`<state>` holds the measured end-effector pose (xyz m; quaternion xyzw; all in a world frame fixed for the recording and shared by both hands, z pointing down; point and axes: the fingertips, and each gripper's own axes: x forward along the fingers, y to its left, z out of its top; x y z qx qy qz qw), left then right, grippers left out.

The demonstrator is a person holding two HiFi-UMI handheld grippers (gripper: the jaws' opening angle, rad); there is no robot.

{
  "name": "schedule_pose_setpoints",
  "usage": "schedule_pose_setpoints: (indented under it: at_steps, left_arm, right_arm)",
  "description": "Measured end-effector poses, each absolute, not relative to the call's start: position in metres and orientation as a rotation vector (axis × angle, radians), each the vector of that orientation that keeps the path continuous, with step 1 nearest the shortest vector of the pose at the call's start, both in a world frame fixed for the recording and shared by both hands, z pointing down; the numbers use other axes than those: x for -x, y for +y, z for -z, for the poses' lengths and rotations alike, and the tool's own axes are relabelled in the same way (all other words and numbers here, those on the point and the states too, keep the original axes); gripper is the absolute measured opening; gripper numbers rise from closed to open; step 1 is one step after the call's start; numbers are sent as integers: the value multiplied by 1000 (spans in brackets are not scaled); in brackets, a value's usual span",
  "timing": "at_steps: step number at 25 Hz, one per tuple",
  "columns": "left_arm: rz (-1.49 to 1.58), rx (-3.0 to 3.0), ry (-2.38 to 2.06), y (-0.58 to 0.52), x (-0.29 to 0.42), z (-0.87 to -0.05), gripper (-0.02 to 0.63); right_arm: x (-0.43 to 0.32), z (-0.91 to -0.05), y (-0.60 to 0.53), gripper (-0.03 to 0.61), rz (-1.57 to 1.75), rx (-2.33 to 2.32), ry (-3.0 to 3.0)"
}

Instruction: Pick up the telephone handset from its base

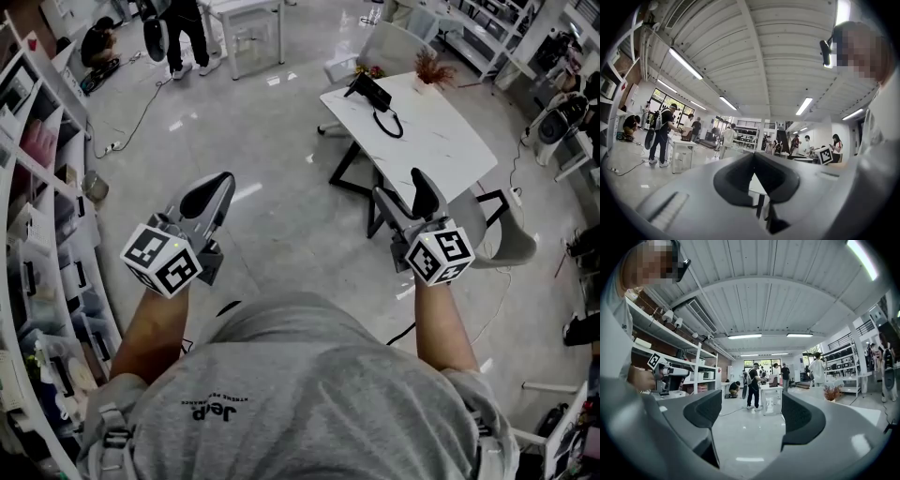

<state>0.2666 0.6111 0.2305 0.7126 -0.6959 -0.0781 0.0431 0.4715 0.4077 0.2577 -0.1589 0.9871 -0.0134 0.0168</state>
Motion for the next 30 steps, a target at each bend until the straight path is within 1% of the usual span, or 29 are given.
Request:
schedule_pose_setpoints:
  at_steps: [5,9,14,23,26,30]
  left_arm:
    - [248,-2171,-2128,595,-241,-236,57]
    - [252,-2188,-2094,569,-199,-242,57]
    - [278,-2259,-2038,527,-115,-254,57]
    - [235,-2387,-1905,440,64,-239,57]
    - [234,-2397,-1882,418,109,-237,57]
    - [236,-2390,-1853,387,150,-243,57]
  right_arm:
    - [-449,-264,389,377,33,512,3083]
    - [-411,-269,368,376,20,549,3092]
    - [-338,-273,334,376,-42,649,3071]
    - [-175,-246,267,376,-54,834,2996]
    - [-135,-241,246,376,-59,860,2981]
    - [-97,-246,215,376,-44,889,2994]
